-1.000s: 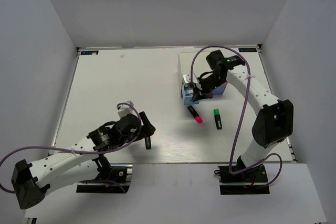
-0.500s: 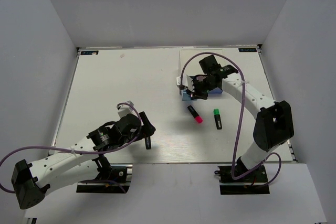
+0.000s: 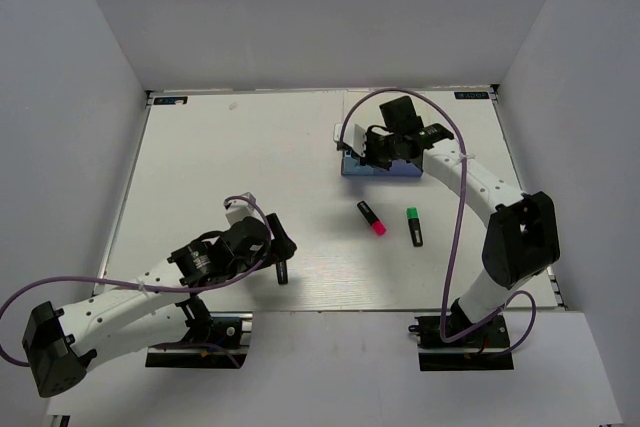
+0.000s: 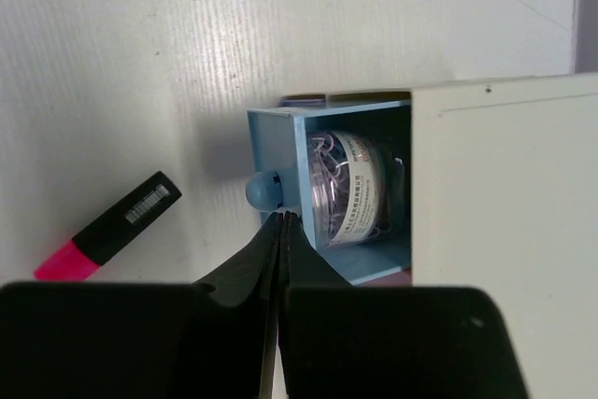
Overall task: Sort the stationery into containers
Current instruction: Close the pen cap on the storage box.
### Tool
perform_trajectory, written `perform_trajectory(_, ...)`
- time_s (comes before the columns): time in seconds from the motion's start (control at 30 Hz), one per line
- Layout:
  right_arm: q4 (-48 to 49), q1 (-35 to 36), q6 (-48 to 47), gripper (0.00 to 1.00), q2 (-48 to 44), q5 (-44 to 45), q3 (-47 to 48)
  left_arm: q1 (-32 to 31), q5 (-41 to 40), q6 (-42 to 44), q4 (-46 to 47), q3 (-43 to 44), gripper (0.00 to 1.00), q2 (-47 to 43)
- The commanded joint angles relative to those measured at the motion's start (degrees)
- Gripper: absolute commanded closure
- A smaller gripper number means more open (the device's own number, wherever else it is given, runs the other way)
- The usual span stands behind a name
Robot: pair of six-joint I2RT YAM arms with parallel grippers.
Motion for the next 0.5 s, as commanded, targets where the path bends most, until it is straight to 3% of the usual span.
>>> perform_trajectory(0.0, 5.3, 0.1, 2.9, 1.0, 1.1, 2.8, 1.7, 0.1, 0.1, -0.1, 0.5, 0.6, 0.01, -0.2)
perform_trajectory(0.47, 12.7, 0.6, 5.5, 1.0, 4.6, 12.1, 3.2, 0.1, 0.6, -0.1, 0.5, 0.6, 0.01, -0.2)
